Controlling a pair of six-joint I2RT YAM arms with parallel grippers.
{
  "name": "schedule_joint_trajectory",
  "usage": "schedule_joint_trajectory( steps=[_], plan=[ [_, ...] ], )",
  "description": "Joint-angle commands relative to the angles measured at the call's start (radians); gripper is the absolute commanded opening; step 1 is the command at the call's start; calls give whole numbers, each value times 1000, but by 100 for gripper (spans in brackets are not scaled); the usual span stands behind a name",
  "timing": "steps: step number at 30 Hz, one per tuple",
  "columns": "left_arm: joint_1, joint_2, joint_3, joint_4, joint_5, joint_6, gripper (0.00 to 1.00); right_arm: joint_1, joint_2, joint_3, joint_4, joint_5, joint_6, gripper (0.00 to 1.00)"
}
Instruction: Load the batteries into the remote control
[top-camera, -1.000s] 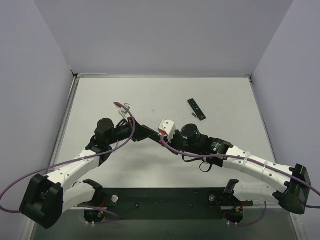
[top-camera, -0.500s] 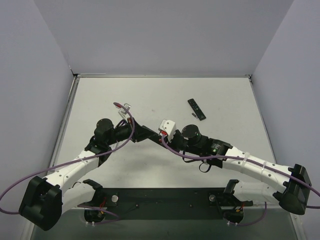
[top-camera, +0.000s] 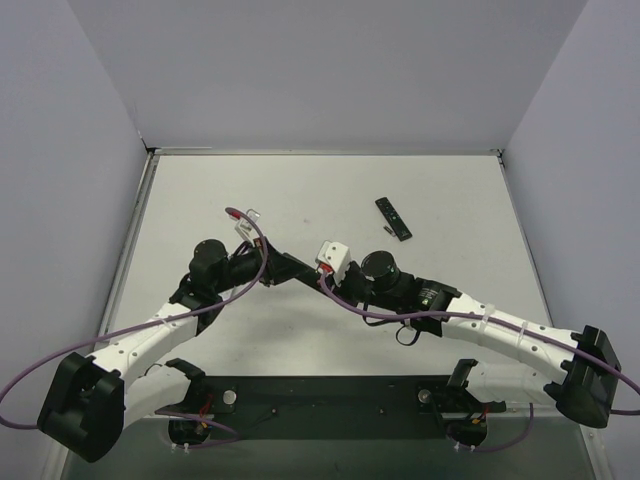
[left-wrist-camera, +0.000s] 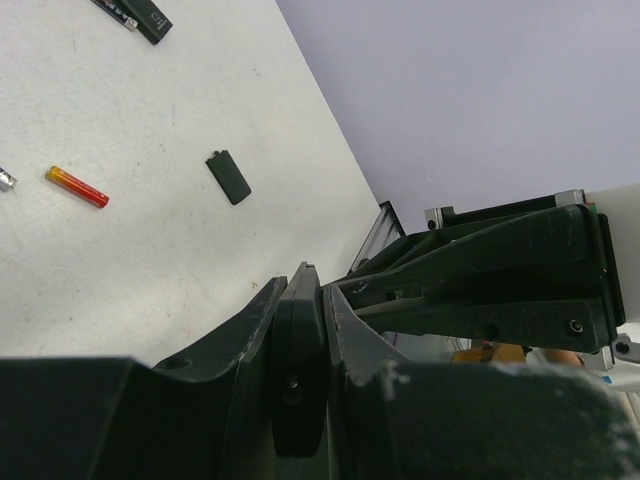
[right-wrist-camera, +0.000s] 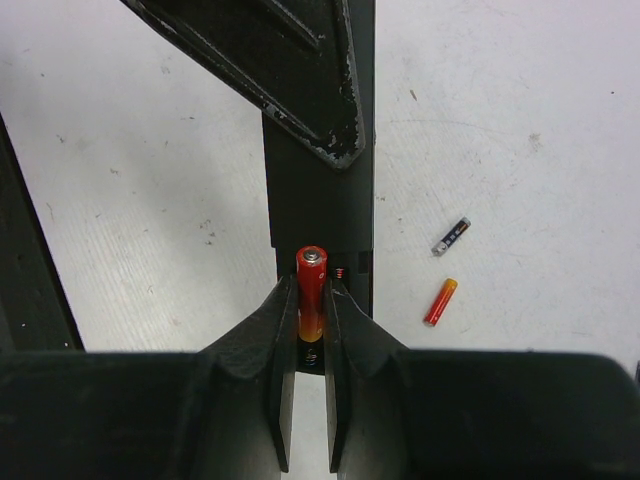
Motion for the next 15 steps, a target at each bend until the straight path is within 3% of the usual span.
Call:
schedule_joint_trajectory(
  steps=[1, 15],
  plan=[
    [-3, -33, -12, 147, -18, -89, 0, 3, 24, 3, -30, -21, 5, 6],
    [0, -3, -73, 222, -76, -204, 0, 1, 48, 32, -78, -19, 20, 17]
  ],
)
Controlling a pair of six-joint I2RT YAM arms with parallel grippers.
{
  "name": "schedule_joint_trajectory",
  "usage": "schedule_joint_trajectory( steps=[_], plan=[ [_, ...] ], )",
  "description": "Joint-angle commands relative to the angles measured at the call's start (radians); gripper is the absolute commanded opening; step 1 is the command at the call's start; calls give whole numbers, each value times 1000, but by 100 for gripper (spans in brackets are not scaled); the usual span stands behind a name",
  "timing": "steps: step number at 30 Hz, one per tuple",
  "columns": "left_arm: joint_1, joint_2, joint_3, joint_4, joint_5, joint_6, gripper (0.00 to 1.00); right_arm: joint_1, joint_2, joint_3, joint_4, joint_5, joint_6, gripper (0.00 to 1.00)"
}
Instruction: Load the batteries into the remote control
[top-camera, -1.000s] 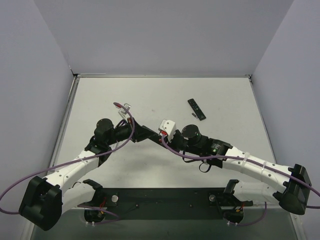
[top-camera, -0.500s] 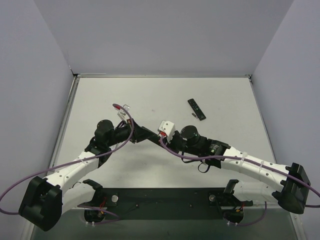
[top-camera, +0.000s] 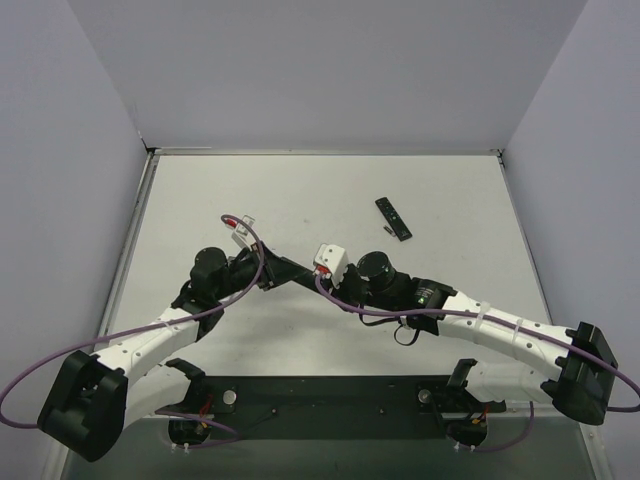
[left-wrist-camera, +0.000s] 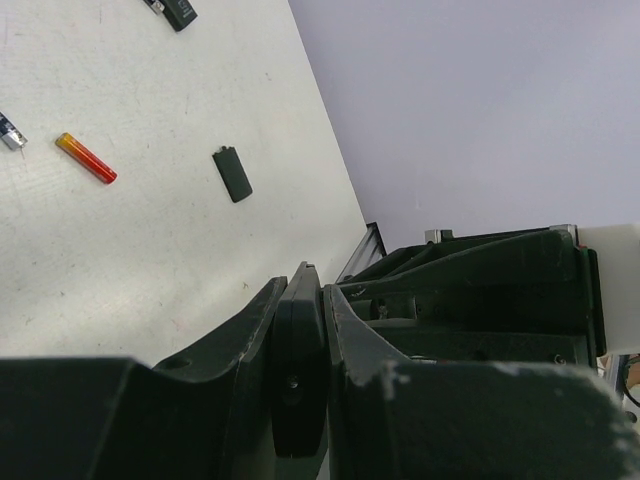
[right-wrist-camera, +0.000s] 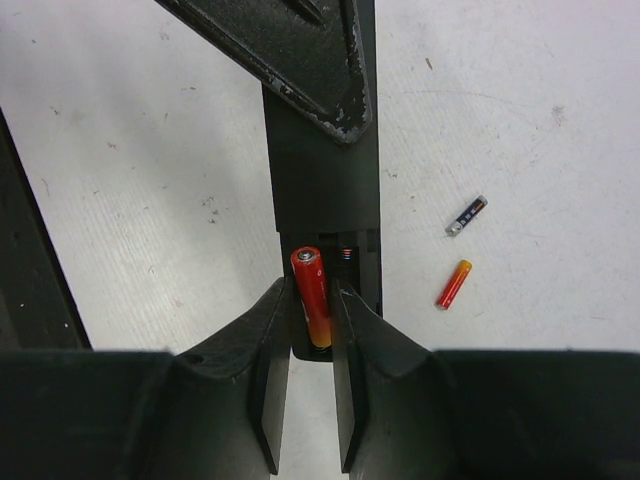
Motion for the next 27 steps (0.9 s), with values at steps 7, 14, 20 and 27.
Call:
schedule_joint_trajectory(
  steps=[7, 14, 20, 27],
  plan=[
    [0, 20, -4, 156, -3, -87, 0, 1, 1, 76, -72, -32, 17, 27],
    [3, 43, 2, 123, 23, -74, 0, 1, -29, 133, -122, -43, 0, 37],
    [5, 34, 11, 81, 38, -37, 0, 1, -75, 177, -155, -49, 6, 49],
    [5, 17, 19, 74, 61, -28, 0, -6, -49, 245, -226, 35, 91, 46]
  ],
)
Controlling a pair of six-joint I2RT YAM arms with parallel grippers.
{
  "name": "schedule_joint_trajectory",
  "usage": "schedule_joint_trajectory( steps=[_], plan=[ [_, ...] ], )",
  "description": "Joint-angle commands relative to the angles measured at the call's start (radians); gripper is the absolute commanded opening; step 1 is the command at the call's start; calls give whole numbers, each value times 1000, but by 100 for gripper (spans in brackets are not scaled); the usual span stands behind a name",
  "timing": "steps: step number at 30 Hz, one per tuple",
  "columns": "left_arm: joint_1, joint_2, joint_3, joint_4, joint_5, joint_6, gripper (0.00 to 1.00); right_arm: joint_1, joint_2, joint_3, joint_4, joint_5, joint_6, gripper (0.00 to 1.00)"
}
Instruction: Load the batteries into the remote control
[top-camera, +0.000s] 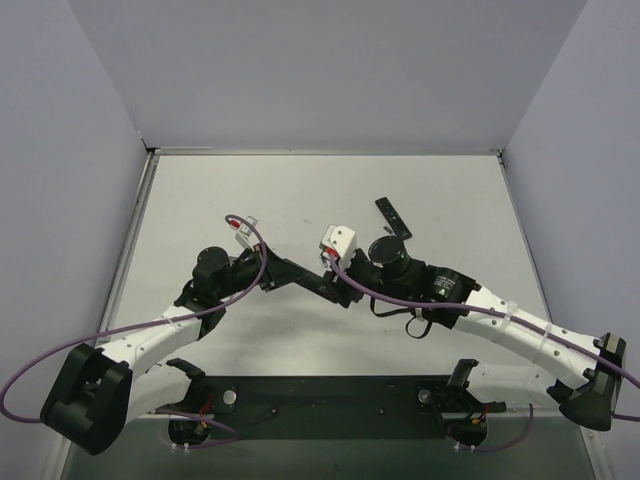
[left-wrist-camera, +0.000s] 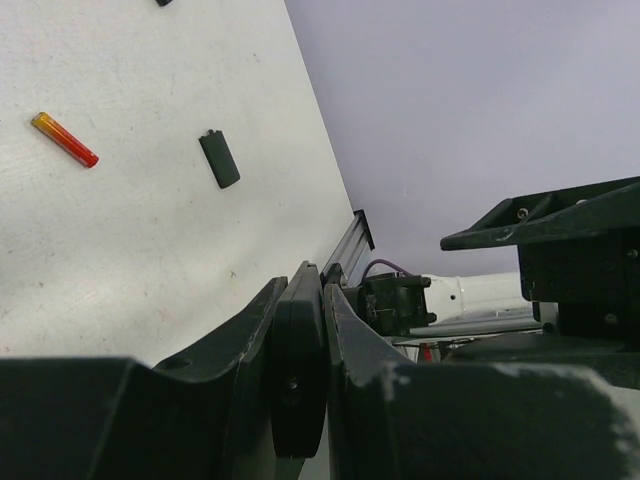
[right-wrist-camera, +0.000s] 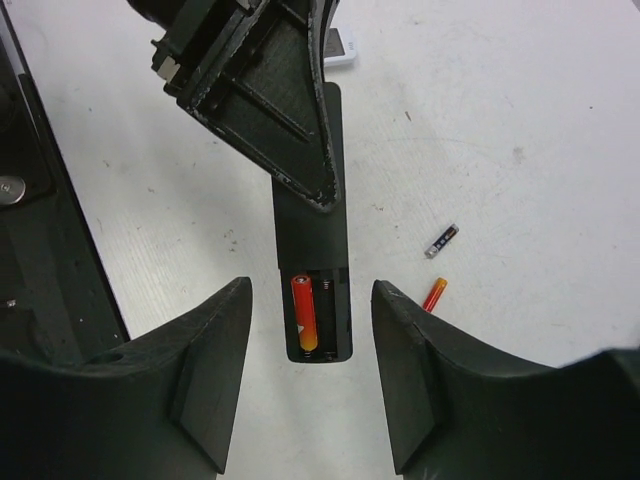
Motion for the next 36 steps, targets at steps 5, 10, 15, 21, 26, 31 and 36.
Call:
schedule_joint_trajectory(
  steps=[5, 10, 15, 21, 26, 31, 36],
  plan=[
    [5, -38, 26, 27, 16, 20, 0, -5, 34, 67, -41, -9, 153, 31],
    [5, -38, 26, 32, 22, 6, 0, -9, 83, 70, -53, -1, 160, 21],
    [5, -52, 26, 31, 20, 1, 0, -17, 114, 87, -56, 6, 232, 20],
    [5, -54, 23, 27, 16, -3, 0, -21, 140, 87, -55, 17, 265, 20],
    [5, -54, 23, 38, 14, -9, 0, -24, 148, 79, -47, 17, 265, 17],
    [5, -58, 21, 46, 11, -22, 0, -28, 152, 70, -36, 6, 255, 15],
    [5, -63, 18, 52, 3, -31, 0, -26, 145, 53, -23, -7, 244, 14]
  ],
)
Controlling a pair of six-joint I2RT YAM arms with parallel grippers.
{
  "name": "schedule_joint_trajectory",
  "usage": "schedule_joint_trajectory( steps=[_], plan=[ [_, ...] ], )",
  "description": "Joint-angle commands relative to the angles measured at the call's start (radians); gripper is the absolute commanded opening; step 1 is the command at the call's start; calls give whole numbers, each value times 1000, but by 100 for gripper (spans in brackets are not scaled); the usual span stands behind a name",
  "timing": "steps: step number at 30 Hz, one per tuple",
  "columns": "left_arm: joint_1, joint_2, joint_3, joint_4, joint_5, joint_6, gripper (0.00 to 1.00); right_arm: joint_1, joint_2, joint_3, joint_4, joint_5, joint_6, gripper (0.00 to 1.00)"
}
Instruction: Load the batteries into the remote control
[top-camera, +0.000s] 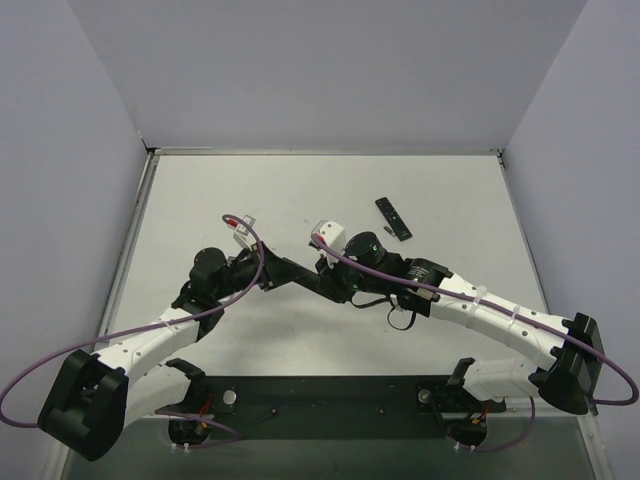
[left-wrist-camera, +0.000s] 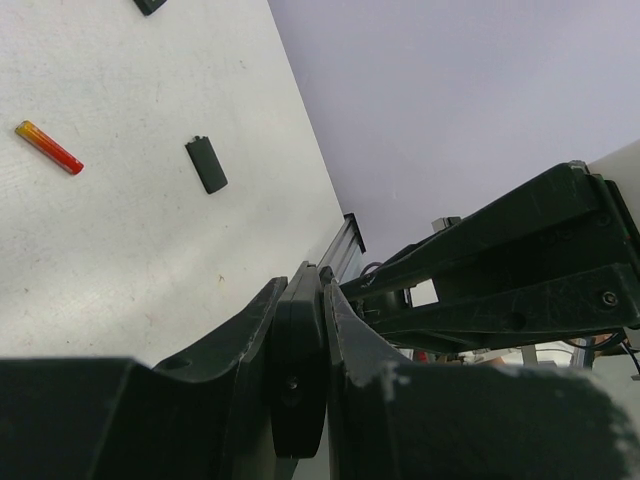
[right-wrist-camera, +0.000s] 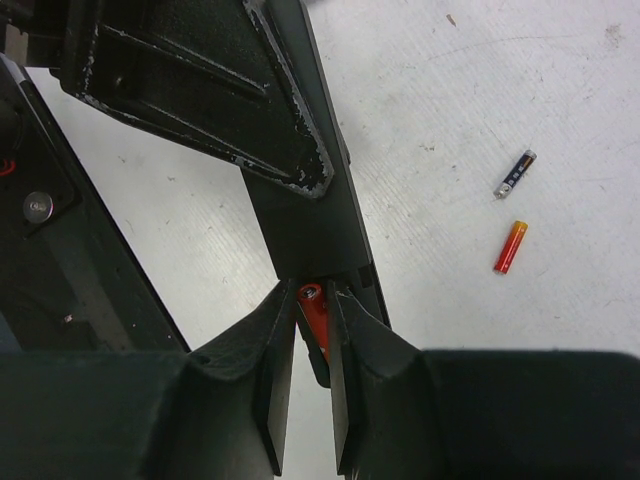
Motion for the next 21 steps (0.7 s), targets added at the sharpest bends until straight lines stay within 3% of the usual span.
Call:
schedule_joint_trajectory(
  steps=[1, 7, 21],
  plan=[
    [5, -27, 20, 53, -1, -18, 0, -5, -7, 7, 35, -22, -4, 15],
    [5, -19, 20, 60, -1, -24, 0, -5, -22, 17, 55, -30, 3, 22],
    [4, -15, 17, 63, -5, -26, 0, -19, -25, 17, 68, 23, 59, 18]
  ],
)
